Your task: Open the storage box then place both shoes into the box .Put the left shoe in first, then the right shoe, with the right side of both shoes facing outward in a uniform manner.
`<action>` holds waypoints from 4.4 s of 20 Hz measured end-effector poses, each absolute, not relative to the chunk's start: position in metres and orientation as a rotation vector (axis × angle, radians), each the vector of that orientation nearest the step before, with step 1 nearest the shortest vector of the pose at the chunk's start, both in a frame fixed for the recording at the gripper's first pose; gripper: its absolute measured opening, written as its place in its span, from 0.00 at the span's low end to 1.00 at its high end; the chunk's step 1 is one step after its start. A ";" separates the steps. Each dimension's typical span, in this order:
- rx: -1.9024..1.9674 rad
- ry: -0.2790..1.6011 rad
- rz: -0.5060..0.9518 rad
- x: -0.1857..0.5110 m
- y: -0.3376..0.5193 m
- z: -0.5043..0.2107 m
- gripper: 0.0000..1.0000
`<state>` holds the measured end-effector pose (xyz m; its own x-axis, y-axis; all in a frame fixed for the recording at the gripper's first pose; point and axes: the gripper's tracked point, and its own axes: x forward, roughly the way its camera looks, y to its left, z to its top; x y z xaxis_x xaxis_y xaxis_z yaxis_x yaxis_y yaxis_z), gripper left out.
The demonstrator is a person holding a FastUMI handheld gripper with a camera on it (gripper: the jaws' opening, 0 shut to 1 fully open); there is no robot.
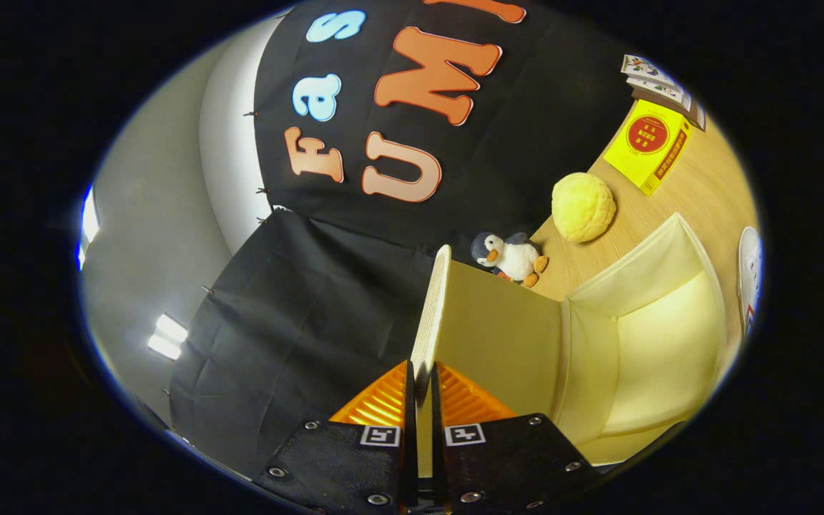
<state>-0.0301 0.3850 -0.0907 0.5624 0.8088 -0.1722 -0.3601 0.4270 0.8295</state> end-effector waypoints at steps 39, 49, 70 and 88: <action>0.267 0.506 0.293 0.015 0.177 -0.148 0.98; 0.224 0.787 0.143 0.006 0.070 -0.253 0.72; 0.001 1.145 0.258 -0.002 0.063 -0.362 0.29; 0.498 0.957 0.288 0.008 0.078 -0.329 0.00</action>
